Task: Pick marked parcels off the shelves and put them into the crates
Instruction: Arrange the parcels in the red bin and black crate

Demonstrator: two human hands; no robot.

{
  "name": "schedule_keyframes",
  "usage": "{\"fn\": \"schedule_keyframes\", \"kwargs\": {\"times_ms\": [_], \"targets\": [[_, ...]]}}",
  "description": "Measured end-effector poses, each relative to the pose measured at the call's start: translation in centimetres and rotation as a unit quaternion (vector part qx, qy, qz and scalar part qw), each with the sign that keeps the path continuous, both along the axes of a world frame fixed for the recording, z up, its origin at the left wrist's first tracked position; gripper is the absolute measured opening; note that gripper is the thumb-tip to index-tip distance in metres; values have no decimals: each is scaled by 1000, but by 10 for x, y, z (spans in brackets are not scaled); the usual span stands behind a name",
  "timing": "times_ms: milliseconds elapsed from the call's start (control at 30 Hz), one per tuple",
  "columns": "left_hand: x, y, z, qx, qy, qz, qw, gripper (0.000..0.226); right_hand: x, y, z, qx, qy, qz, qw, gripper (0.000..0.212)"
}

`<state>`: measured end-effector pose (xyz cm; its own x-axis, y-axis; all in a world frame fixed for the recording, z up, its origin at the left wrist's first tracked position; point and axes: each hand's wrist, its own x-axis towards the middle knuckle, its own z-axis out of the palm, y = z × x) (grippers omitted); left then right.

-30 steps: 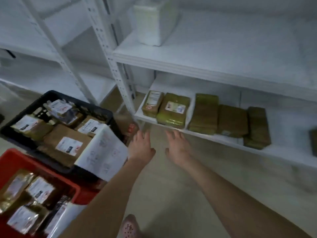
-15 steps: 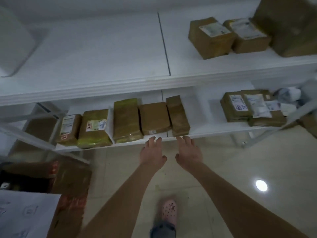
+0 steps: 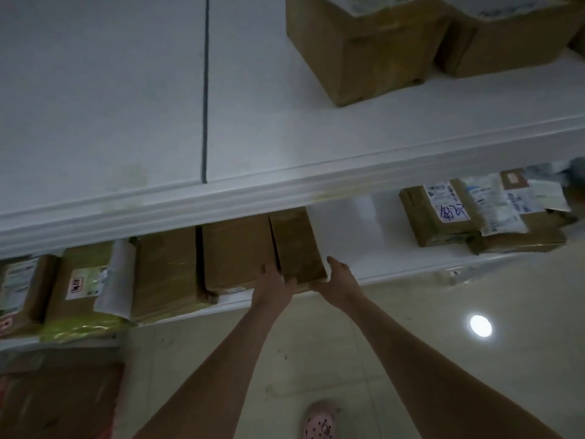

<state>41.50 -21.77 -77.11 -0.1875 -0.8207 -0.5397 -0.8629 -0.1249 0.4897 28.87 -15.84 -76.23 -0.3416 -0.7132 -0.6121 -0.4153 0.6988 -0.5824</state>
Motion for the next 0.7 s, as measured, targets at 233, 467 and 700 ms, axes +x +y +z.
{"fn": "schedule_keyframes", "kwargs": {"times_ms": [233, 467, 700], "targets": [[-34, 9, -36, 23, 89, 61, 994, 64, -27, -5, -33, -23, -76, -11, 997, 57], [-67, 56, -54, 172, 141, 204, 953, 66, -88, 39, -58, 59, -49, -7, 997, 80], [-97, 78, -45, 173, 232, 282, 915, 47, -108, 49, -67, 22, -186, -26, 982, 72]]}}
